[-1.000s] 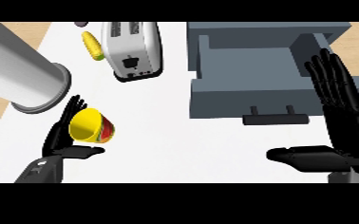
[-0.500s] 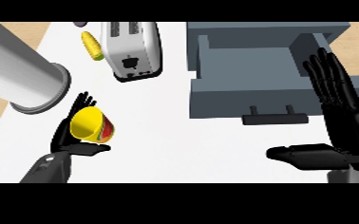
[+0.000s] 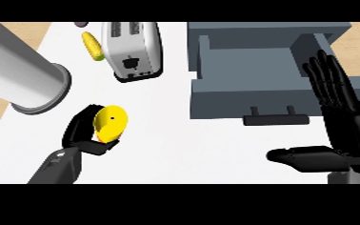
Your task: Pick up the cup, place it into the drawer and close the drawer
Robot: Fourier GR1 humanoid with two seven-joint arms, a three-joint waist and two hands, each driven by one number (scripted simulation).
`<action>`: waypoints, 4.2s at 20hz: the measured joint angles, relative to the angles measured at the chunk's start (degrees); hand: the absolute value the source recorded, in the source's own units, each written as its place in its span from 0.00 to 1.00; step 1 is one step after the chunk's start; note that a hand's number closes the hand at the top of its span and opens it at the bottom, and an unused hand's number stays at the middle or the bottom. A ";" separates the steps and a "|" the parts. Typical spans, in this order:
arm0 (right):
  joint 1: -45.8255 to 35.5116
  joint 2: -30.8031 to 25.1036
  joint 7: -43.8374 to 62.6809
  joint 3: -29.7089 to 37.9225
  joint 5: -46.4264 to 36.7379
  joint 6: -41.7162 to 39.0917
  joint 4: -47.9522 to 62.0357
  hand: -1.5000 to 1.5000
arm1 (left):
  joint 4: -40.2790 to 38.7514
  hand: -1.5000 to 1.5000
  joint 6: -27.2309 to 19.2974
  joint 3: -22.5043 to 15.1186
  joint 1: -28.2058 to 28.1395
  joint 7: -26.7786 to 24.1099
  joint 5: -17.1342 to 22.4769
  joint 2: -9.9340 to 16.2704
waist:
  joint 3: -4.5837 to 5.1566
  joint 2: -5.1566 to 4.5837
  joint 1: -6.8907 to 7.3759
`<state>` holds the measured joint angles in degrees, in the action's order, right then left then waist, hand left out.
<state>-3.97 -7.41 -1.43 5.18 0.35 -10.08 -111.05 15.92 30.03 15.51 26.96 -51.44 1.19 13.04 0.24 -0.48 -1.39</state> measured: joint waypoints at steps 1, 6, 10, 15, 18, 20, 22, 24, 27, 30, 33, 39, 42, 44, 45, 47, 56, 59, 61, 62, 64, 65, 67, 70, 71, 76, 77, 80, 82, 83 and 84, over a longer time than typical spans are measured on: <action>-0.27 0.17 0.27 -0.18 -0.20 0.26 -0.11 0.00 | 0.25 1.00 0.39 0.45 0.31 0.20 0.73 0.02 | 0.00 -0.01 0.06; -0.27 -0.38 0.73 0.28 -0.34 0.16 -0.25 0.00 | 0.88 1.00 -2.35 4.70 -0.53 -1.63 5.16 -0.30 | -0.01 -0.01 0.20; -0.49 -0.53 0.08 0.57 -0.58 0.14 0.39 0.00 | 2.03 1.00 -6.35 6.53 -0.82 -4.35 6.65 -1.45 | -0.05 0.01 0.30; 0.54 -0.38 -0.37 0.44 -0.89 0.06 -0.06 0.00 | 4.49 1.00 -8.46 6.68 -0.33 -5.66 7.16 -2.21 | -0.10 0.17 0.47; -0.51 -0.77 1.03 1.24 -0.11 0.12 -0.11 0.00 | 6.65 1.00 -9.06 6.51 0.71 -5.89 7.55 -2.77 | -0.12 0.25 0.61; -0.59 -1.18 1.06 2.05 0.50 -0.14 0.29 0.00 | 8.75 1.00 -9.03 5.95 1.56 -5.19 7.65 -2.66 | -0.15 0.35 0.82; -0.35 -0.97 0.59 1.88 0.38 -0.18 0.49 0.00 | 11.09 1.00 -8.95 5.07 3.11 -3.50 7.74 -2.76 | -0.20 0.47 1.03; 0.69 -0.41 0.07 1.47 -0.12 0.13 -0.21 0.00 | 13.35 1.00 -9.53 4.05 4.89 -2.16 7.78 -3.98 | -0.23 0.57 1.07; 0.54 -1.25 0.73 2.81 0.55 -0.09 -0.02 0.00 | 19.60 1.00 -11.02 2.20 6.27 0.92 7.86 -5.13 | -0.29 0.81 1.63; 1.46 -1.68 1.40 3.50 1.34 -0.54 -1.03 0.00 | 26.78 1.00 -13.45 0.01 7.93 5.74 7.78 -6.80 | -0.32 1.01 1.91; 0.14 -1.90 2.27 3.61 1.05 -0.22 -0.46 0.00 | 33.45 1.00 -16.45 -2.53 9.04 10.75 7.52 -9.35 | -0.30 0.94 1.96; 0.70 -2.17 -0.51 4.64 1.56 -1.25 1.58 0.00 | 41.84 1.00 -23.29 -7.30 14.62 21.86 6.93 -11.95 | -0.30 0.75 1.54; 0.05 -2.83 0.03 5.71 2.83 -1.78 1.81 0.00 | 42.91 1.00 -27.25 -9.88 18.60 26.44 6.69 -12.33 | -0.28 0.65 1.19; 0.34 -3.09 -0.64 6.08 2.93 -2.18 2.20 0.00 | 43.36 1.00 -29.91 -11.84 21.12 29.24 6.83 -12.60 | -0.27 0.61 1.03; 0.35 -2.73 -0.62 5.63 2.63 -1.98 1.86 0.00 | 42.88 1.00 -31.35 -12.92 22.59 30.23 7.25 -12.69 | -0.28 0.58 0.90; -0.19 -2.67 -0.13 5.42 2.60 -1.88 1.76 0.00 | 39.96 1.00 -33.80 -13.68 26.15 30.86 7.39 -12.82 | -0.27 0.48 0.65; -0.37 -3.16 -1.18 5.99 3.35 -3.11 2.57 0.00 | 27.73 1.00 -43.03 -19.93 38.20 33.44 14.83 -13.01 | -0.27 0.23 -0.35; -0.34 -3.00 -1.81 5.80 2.96 -3.14 2.94 0.00 | 23.30 1.00 -43.54 -21.13 40.11 33.00 16.88 -13.02 | -0.27 0.14 -0.52; -0.62 -3.14 -1.12 5.79 3.23 -3.22 2.38 0.00 | 21.46 1.00 -45.76 -24.22 41.05 32.82 19.39 -13.03 | -0.27 0.13 -0.84; -0.99 -3.23 -1.11 5.66 3.11 -3.29 2.60 0.00 | 20.62 1.00 -46.91 -25.80 41.94 33.19 20.56 -13.03 | -0.27 0.12 -0.99; -0.88 -2.78 -1.40 5.40 2.49 -2.83 2.82 0.00 | 18.85 1.00 -47.27 -27.42 42.75 32.52 21.87 -13.04 | -0.27 0.11 -0.91; -1.19 -2.56 -1.40 5.07 2.16 -2.64 3.10 0.00 | 17.72 1.00 -47.34 -28.29 43.36 32.32 22.83 -13.03 | -0.28 0.07 -1.01; -1.04 -2.78 -1.82 5.22 2.33 -3.03 3.12 0.00 | 15.24 1.00 -47.36 -29.81 44.12 31.12 24.12 -13.03 | -0.28 -0.04 -1.32; -1.07 -2.88 -2.16 5.26 2.58 -3.42 3.24 0.00 | 13.26 1.00 -48.66 -33.41 44.21 30.63 26.30 -13.04 | -0.29 -0.08 -1.59; -1.33 -2.90 -2.14 5.27 2.77 -3.54 3.42 0.00 | 12.53 1.00 -49.23 -34.69 44.51 30.73 26.85 -13.03 | -0.29 -0.12 -1.81; -1.20 -2.73 -1.77 4.82 2.74 -3.67 2.92 0.00 | 9.28 0.00 -51.41 -40.48 46.26 33.15 28.29 -13.03 | -0.31 -0.34 -2.87; -1.54 -2.97 -1.30 4.94 3.10 -3.88 2.90 0.00 | 9.49 0.00 -52.00 -42.09 45.77 33.51 28.83 -13.03 | -0.32 -0.39 -3.22; -2.50 -3.00 -1.72 4.79 2.90 -3.94 3.96 0.00 | 8.98 0.00 -52.66 -45.63 46.09 34.95 29.76 -13.04 | -0.32 -0.53 -3.49; -3.12 -3.09 -1.87 4.72 2.68 -3.94 4.52 0.00 | 8.43 0.00 -53.66 -48.07 45.95 36.04 29.87 -13.04 | -0.33 -0.60 -3.68; -3.39 -3.54 -1.56 5.04 3.02 -4.23 4.45 0.00 | 8.51 0.00 -54.30 -49.43 45.30 36.07 29.89 -13.03 | -0.33 -0.62 -3.83; -3.33 -3.16 -1.42 4.61 2.78 -3.99 4.13 0.00 | 9.00 0.00 -55.03 -50.68 44.81 36.45 30.20 -13.04 | -0.33 -0.59 -3.86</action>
<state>-7.30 -10.56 -2.85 9.79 3.13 -14.07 -106.92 24.92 -24.99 -35.17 71.77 -14.99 31.39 0.00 -0.09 -1.08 -5.26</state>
